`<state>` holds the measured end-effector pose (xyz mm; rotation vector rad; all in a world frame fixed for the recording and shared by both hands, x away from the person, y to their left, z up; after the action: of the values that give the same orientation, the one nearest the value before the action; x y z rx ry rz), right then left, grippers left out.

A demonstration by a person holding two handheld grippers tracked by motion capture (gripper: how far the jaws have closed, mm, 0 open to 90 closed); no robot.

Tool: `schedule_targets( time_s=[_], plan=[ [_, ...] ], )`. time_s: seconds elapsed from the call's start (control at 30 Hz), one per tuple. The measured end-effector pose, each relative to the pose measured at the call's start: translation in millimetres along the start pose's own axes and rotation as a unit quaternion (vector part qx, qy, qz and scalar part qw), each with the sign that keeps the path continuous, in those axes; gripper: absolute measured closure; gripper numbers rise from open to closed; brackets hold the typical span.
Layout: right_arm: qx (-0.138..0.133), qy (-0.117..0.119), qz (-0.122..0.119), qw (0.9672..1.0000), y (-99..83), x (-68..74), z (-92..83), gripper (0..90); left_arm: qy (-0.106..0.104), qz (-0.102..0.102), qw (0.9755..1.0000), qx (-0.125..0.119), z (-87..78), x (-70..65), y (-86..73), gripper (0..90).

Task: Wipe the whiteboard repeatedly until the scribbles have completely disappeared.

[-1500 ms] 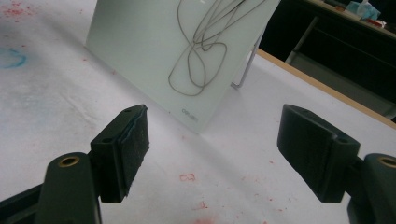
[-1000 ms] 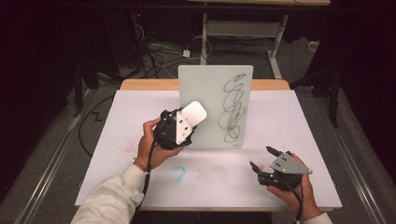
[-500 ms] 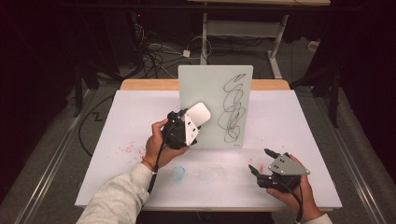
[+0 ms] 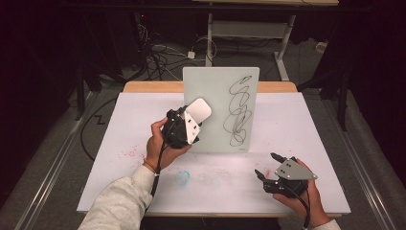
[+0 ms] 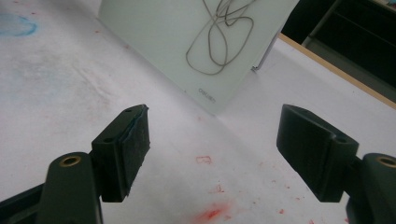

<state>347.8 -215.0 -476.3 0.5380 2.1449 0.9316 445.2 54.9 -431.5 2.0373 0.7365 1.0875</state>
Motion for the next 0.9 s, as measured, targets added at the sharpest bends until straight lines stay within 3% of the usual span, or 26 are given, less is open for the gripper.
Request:
schedule_targets(
  time_s=[0.07,0.17,0.33,0.37,0.47,0.57,0.73,0.8,0.9],
  plan=[
    [-0.001,0.001,0.0,1.0,0.2,0.1,0.0,26.3,-0.012,0.02,0.9997,0.01,3.1,-13.2,-7.2,28.9],
    [-0.001,0.0,0.001,1.0,0.1,-0.2,-0.3,26.3,-0.006,0.042,0.9989,0.018,6.2,-25.0,-11.9,28.9],
    [-0.002,-0.001,-0.001,1.0,0.7,-0.5,-1.0,26.3,-0.015,0.029,0.9993,0.018,5.6,-22.1,-8.6,28.9],
    [-0.002,-0.001,-0.001,1.0,0.6,-0.5,-0.9,26.3,-0.003,0.025,0.9996,0.012,4.8,-17.6,-3.6,28.9],
    [-0.001,-0.002,-0.001,1.0,0.4,-0.8,-0.7,26.3,-0.007,0.002,1.0,0.003,4.4,-11.1,8.5,28.9],
    [-0.001,-0.004,-0.001,1.0,0.6,-1.2,-0.5,26.4,0.0,0.005,1.0,-0.003,6.3,-9.3,25.1,28.9],
    [-0.002,-0.005,0.0,1.0,0.6,-1.6,-1.3,26.3,0.004,0.006,0.9999,-0.011,10.9,-14.2,44.8,28.8],
    [-0.003,-0.005,0.001,1.0,0.2,-2.4,-1.5,26.3,0.009,0.005,0.9998,-0.018,15.0,-21.9,52.4,28.9],
    [-0.005,-0.008,0.003,1.0,0.2,-4.0,-2.6,26.3,0.006,0.007,0.9998,-0.017,17.4,-28.9,53.9,28.8]
  ],
)
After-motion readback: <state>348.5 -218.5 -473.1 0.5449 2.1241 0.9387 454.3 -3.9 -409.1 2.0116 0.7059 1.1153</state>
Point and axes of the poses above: each handheld gripper's, and its own axes: z roughly forward along the jaws, y roughly out of its top, x roughly to its left, the point moved 7 cm from there along z, roughly forward along the jaws, and after that the axes turned 10 degrees about -z, right-handed, at the moved point
